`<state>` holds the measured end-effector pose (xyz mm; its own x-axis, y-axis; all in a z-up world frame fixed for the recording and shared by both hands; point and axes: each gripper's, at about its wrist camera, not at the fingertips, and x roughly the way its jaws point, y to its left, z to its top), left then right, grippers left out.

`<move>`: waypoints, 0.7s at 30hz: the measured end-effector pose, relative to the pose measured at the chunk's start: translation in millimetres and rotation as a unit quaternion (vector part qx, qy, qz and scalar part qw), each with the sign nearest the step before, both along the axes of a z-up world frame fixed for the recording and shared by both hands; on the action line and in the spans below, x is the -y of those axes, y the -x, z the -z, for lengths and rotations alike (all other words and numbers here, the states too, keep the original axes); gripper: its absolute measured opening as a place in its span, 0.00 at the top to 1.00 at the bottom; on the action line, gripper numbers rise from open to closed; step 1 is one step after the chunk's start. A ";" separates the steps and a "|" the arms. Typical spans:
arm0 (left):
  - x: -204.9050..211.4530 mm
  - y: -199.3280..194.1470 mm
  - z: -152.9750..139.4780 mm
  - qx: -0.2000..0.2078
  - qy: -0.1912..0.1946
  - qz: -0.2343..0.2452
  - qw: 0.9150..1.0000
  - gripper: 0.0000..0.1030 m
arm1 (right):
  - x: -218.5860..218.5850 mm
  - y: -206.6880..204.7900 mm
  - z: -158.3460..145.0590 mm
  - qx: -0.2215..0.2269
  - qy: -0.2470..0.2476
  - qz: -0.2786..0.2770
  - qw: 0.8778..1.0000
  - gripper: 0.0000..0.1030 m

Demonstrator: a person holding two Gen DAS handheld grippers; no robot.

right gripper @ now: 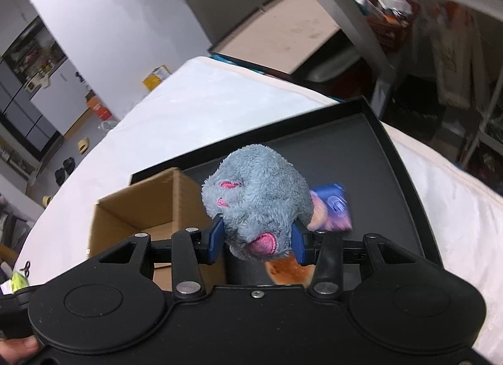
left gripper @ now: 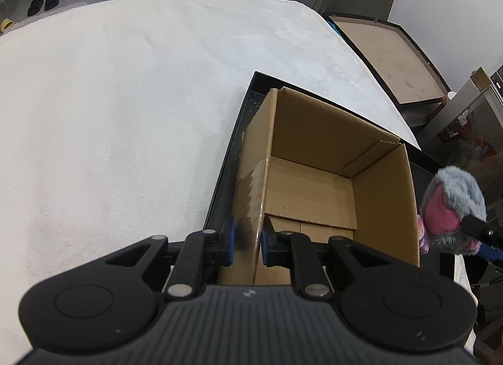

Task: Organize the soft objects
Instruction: 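Carry the grey mouse into the cardboard box and open the right gripper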

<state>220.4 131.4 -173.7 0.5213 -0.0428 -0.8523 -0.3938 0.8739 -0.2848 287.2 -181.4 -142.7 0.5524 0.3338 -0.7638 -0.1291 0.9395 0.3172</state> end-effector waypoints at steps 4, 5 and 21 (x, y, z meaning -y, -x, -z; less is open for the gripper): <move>-3.7 1.9 0.4 0.004 0.006 0.002 1.000 0.86 | -20.3 3.2 -13.0 0.009 0.007 -0.018 1.000 0.59; -4.5 2.4 0.3 0.005 0.007 0.002 1.000 0.86 | -25.4 3.4 -15.3 0.011 0.009 -0.022 1.000 0.59; -17.6 7.9 3.5 0.020 0.035 0.013 0.999 0.84 | -95.6 10.8 -22.6 0.019 0.029 -0.073 0.997 0.59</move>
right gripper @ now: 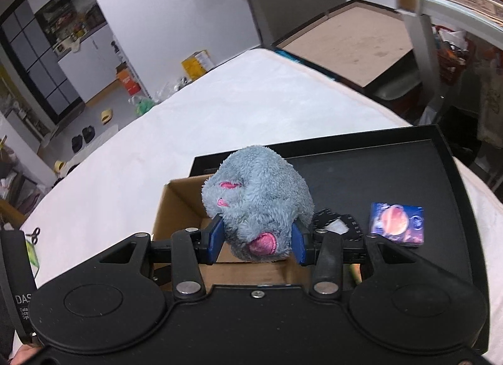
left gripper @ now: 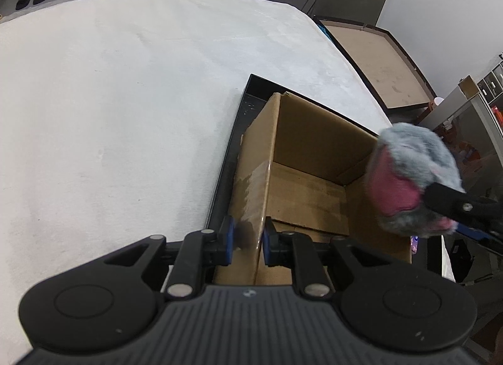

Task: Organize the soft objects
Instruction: 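Carry the grey mouse into the cardboard box and open the right gripper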

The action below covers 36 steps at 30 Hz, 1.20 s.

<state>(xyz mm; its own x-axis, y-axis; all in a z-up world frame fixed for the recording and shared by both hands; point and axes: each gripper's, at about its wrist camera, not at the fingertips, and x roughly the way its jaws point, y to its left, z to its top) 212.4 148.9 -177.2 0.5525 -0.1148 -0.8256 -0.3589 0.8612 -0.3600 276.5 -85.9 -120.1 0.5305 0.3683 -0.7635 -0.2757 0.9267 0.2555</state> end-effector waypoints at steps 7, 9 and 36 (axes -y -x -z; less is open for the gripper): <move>-6.2 0.2 1.2 0.000 0.013 -0.001 1.000 0.84 | -28.9 -6.0 8.9 -0.001 0.006 -0.015 1.000 0.57; -6.1 -0.1 1.2 0.000 0.014 -0.002 1.000 0.84 | -37.1 -7.9 10.0 0.000 -0.004 -0.019 1.000 0.57; 3.0 -6.8 0.5 -0.018 -0.004 -0.003 1.000 0.80 | -20.7 -2.1 17.6 -0.053 -0.055 -0.001 0.997 0.50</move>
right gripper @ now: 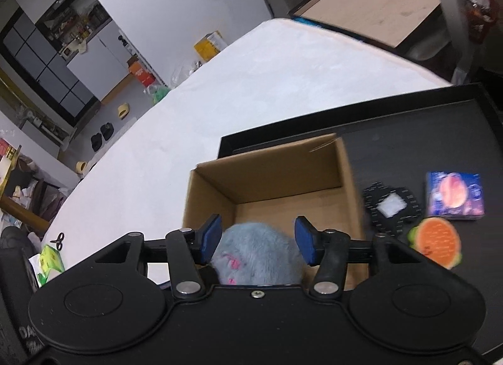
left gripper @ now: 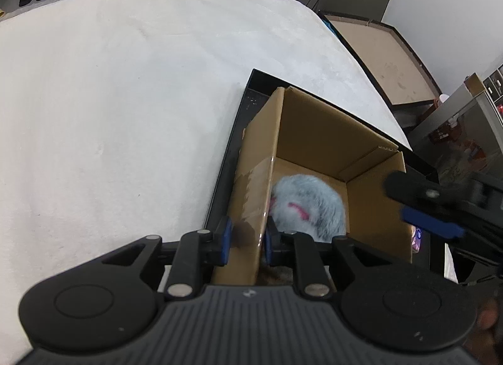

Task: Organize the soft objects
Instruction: 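Carry the grey mouse into the cardboard box and open the right gripper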

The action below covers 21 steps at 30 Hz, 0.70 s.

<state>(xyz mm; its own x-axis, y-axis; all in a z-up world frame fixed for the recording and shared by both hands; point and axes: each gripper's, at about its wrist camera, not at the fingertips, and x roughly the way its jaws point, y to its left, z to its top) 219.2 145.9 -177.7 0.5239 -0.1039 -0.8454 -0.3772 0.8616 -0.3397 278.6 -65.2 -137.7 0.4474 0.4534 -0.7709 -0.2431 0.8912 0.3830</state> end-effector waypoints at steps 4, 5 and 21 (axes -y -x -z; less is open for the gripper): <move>2.0 2.7 -2.2 -0.005 -0.012 -0.004 1.000 0.62 | 20.0 2.0 -5.2 0.009 0.004 0.017 1.000 0.50; 3.5 3.5 -3.6 -0.004 -0.018 -0.004 1.000 0.59 | 25.7 2.2 -5.8 0.010 0.004 0.021 1.000 0.50; 39.8 8.9 -20.7 -0.003 -0.083 0.030 0.996 0.22 | 118.3 28.1 15.9 -0.023 0.043 0.093 0.994 0.29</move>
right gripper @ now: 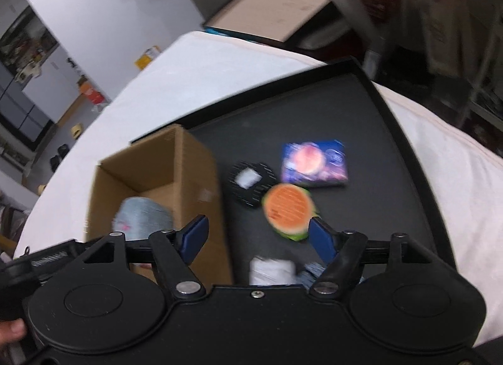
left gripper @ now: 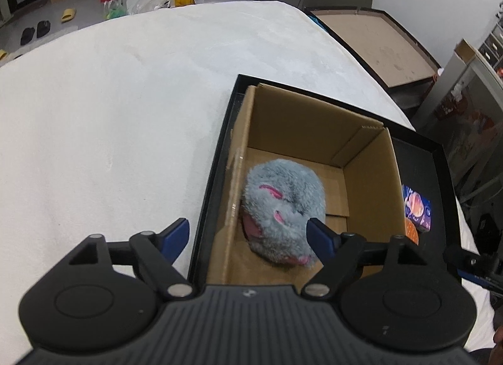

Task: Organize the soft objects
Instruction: 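Carry the grey mouse into the cardboard box and open the right gripper, then grasp the blue denim cloth pouch with the right gripper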

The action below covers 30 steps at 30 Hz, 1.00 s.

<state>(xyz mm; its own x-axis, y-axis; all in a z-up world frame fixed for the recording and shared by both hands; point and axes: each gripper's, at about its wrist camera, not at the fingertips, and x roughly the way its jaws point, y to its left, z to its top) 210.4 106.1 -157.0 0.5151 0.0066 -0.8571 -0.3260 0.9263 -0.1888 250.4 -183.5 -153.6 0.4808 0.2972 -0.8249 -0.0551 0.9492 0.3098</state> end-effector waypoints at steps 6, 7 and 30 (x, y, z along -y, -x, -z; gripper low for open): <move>16.6 -0.6 0.2 -0.005 -0.022 0.015 1.000 0.22 | 27.5 10.5 21.9 -0.036 0.013 0.026 0.999 0.24; 19.2 -1.3 1.0 -0.006 -0.025 0.017 1.000 0.22 | 30.8 12.5 25.6 -0.042 0.016 0.029 0.999 0.23; 42.9 -9.9 7.3 -0.022 -0.075 0.031 0.996 0.20 | 36.2 11.6 88.6 -0.096 0.071 0.006 0.993 0.63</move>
<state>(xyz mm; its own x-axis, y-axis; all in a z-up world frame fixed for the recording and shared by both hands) 220.3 63.2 -164.3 0.4802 0.1057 -0.8708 -0.2720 0.9617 -0.0333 238.8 -219.8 -242.2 0.3137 0.1656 -0.9350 0.0044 0.9844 0.1758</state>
